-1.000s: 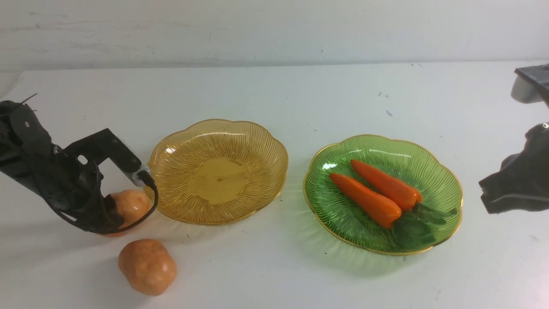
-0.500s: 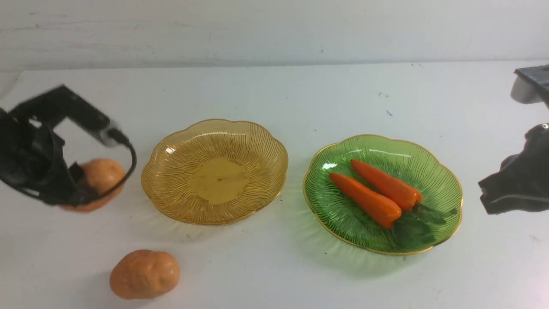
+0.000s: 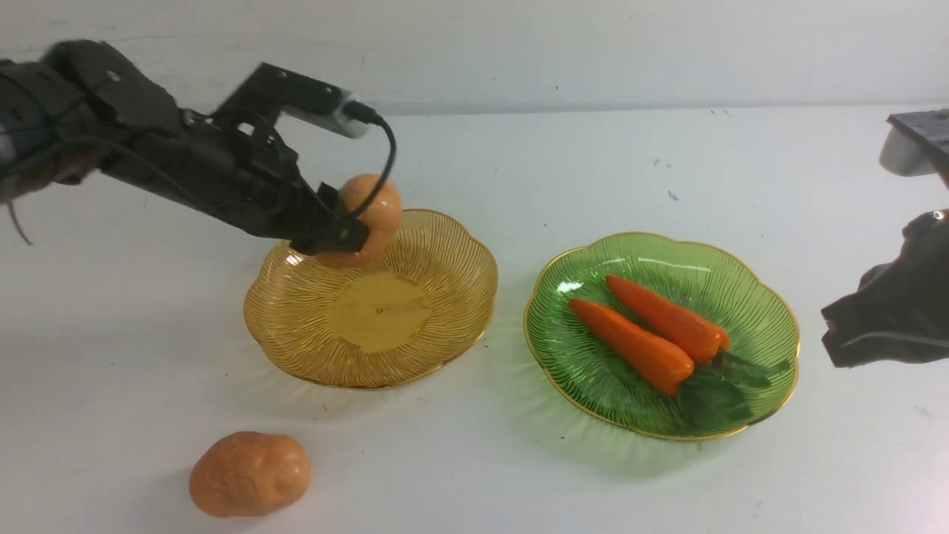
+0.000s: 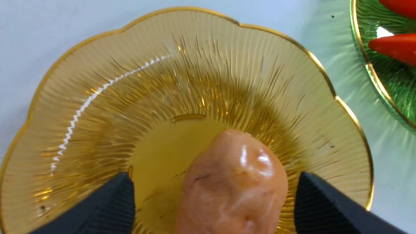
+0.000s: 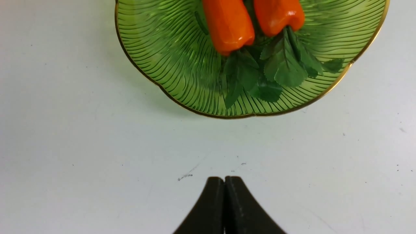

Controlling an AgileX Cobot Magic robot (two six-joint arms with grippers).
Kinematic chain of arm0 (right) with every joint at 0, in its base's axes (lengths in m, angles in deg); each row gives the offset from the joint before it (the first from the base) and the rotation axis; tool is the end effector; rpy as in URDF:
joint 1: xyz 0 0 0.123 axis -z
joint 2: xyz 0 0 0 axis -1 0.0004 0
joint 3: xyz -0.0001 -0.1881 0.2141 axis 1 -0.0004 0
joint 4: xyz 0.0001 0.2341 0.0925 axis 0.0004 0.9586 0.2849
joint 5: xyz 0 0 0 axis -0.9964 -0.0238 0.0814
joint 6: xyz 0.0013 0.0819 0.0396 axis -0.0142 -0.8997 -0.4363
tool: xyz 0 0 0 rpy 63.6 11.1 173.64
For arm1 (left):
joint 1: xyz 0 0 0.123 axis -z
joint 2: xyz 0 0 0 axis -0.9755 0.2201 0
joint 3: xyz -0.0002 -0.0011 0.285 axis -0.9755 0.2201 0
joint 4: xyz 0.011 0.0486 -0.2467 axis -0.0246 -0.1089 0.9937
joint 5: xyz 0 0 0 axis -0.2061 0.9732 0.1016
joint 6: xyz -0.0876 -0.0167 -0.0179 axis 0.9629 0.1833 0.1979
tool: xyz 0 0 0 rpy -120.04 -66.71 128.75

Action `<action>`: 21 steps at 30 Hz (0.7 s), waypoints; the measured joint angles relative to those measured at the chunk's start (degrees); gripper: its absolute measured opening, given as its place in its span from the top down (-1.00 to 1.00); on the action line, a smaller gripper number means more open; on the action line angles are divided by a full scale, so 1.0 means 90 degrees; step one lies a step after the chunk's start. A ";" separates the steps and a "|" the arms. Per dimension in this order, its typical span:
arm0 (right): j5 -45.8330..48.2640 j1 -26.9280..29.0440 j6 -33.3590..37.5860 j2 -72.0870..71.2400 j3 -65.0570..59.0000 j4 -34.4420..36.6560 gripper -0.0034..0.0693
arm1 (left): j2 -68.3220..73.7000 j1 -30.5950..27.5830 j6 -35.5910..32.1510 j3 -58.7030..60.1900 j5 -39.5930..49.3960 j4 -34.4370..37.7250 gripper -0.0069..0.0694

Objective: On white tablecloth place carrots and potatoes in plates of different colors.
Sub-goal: 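Put the potatoes from the left side into the left plate with the left gripper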

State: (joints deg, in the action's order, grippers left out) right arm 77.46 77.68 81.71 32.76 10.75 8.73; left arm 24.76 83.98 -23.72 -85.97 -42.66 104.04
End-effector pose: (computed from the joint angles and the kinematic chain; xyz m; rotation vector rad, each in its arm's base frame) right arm 0.2256 0.0695 0.3179 -0.4517 2.8063 0.3434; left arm 0.4005 -0.0827 0.2390 0.6841 2.3629 -0.4149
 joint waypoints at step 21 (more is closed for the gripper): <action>-0.0011 0.0000 0.0000 0.0000 0.0000 0.0100 0.95 | -0.3100 -0.0362 0.2731 0.2347 0.3524 -0.2109 0.83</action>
State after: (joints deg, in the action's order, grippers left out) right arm 77.36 77.68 81.71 32.76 10.75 9.63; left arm -3.14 80.71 0.86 -64.85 -10.95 85.06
